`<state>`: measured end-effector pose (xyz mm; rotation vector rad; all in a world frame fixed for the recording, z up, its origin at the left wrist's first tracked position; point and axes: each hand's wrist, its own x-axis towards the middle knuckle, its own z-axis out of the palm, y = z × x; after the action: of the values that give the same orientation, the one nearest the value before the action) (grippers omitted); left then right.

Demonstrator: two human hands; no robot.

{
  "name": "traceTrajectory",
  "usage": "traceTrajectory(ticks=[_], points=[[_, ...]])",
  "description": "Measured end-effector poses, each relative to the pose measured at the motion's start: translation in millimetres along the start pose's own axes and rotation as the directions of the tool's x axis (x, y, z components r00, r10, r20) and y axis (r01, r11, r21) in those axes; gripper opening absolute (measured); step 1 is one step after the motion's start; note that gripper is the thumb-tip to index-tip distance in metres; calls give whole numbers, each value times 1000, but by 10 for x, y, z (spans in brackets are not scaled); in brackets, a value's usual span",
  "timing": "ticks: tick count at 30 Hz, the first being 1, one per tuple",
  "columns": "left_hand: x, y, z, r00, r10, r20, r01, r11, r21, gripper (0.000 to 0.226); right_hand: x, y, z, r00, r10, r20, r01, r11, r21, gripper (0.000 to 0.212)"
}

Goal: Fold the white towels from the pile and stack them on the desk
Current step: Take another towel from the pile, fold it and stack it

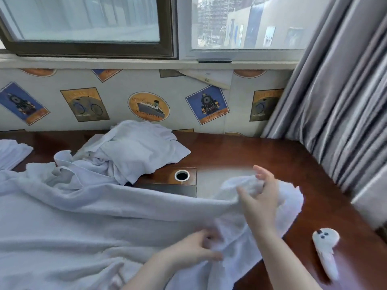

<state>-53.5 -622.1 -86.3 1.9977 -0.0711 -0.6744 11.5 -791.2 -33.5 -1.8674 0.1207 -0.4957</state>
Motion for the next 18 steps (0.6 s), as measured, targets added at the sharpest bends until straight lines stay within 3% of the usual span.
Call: traceTrajectory(ticks=[1,3,5,6,8,10,13,15,18], points=[[99,-25,92,1000,-10,9,9,998,58,53,-60,177,8,990,46,134,-14,974,-227,64],[236,-107,155,984,0,-179,17,995,93,35,-214,539,-27,953,196,232,-58,867,-495,71],[316,-147,45,886,-38,-462,60,998,33,14,-359,834,-90,942,245,230,-98,856,-508,69],[371,-152,-50,814,-41,-580,65,998,21,19,-427,940,-114,929,282,239,-124,847,-518,67],[501,-143,-243,722,8,-692,48,997,61,25,-499,1121,-130,901,398,172,-245,795,-555,66],[682,-136,-386,727,26,-686,82,989,125,29,-429,1216,-112,837,546,-36,-496,729,-472,70],[1025,-214,-467,828,-58,-557,195,963,189,32,-160,1275,-39,648,705,-288,-761,621,-191,83],[1246,-256,-407,904,-96,-417,204,954,221,33,52,1327,26,554,775,-305,-817,575,-25,85],[1514,-197,-249,957,-174,-234,230,944,238,49,307,1321,119,518,838,-174,-844,533,55,66]])
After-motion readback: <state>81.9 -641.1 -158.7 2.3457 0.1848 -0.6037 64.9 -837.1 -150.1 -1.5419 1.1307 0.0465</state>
